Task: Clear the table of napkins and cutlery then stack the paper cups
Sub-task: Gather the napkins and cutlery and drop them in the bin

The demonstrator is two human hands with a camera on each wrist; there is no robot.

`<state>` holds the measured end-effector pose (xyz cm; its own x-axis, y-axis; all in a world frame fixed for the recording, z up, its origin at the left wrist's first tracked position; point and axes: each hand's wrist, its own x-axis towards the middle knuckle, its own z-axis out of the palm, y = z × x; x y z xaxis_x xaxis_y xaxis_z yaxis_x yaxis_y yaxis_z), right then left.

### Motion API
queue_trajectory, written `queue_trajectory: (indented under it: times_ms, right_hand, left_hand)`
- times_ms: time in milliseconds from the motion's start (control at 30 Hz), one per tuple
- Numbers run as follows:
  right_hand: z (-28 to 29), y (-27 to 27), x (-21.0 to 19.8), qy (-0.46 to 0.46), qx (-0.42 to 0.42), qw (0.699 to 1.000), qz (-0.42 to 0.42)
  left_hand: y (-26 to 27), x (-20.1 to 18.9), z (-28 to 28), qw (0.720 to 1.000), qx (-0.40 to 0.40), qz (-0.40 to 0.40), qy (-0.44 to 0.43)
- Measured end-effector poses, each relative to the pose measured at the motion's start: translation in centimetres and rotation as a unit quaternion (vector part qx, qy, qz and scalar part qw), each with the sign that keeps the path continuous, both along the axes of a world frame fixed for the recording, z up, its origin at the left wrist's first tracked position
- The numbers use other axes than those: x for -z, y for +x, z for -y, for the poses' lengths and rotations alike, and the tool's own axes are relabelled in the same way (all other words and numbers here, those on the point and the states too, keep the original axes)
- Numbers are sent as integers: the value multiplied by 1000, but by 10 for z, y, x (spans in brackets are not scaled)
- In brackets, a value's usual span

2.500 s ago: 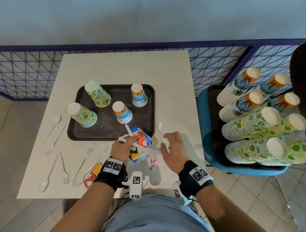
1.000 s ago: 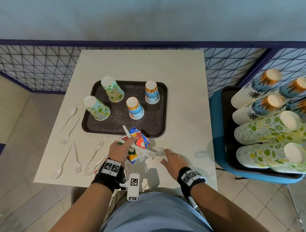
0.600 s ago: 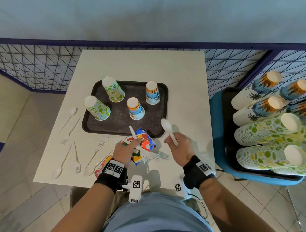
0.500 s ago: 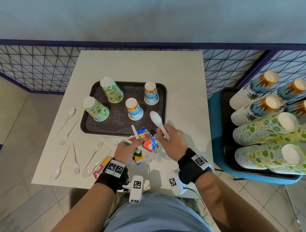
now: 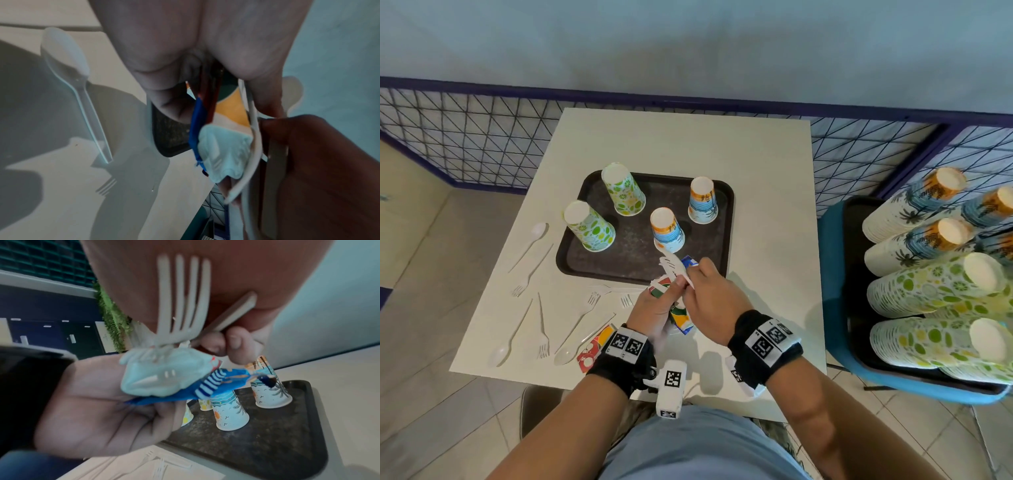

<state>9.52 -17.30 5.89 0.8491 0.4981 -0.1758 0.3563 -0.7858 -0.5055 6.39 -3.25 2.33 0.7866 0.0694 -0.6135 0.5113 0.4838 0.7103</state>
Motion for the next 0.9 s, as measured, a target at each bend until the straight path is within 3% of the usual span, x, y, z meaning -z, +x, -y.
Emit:
queue_trajectory:
  times_ms: [233,367,533,567,700,900]
  right_hand:
    - [-8,-1,-11,-35,-10,999,-14]
    - [-7,1,-5,-95,-108,989,33]
    - [-13,-1,-8,-98,-137,985,45]
    - [-15,-2,-9,-85,-135,985,63]
    - [-11,1,-12,75,0,997,-7]
    - [-11,5,3,175,-8,985,-2]
  left_hand:
    - [2,7,-1,1000,-26,0,-12]
    - [1,9,-1,999,-43,-4,-19]
    - [1,5,0,996,-84,-15,-11]
    - [2,3,1,996,-87,-20,-2]
    - [3,3,-4,993,-108,-40,15]
    - [-2,-1,0,994,-101,-41,-6]
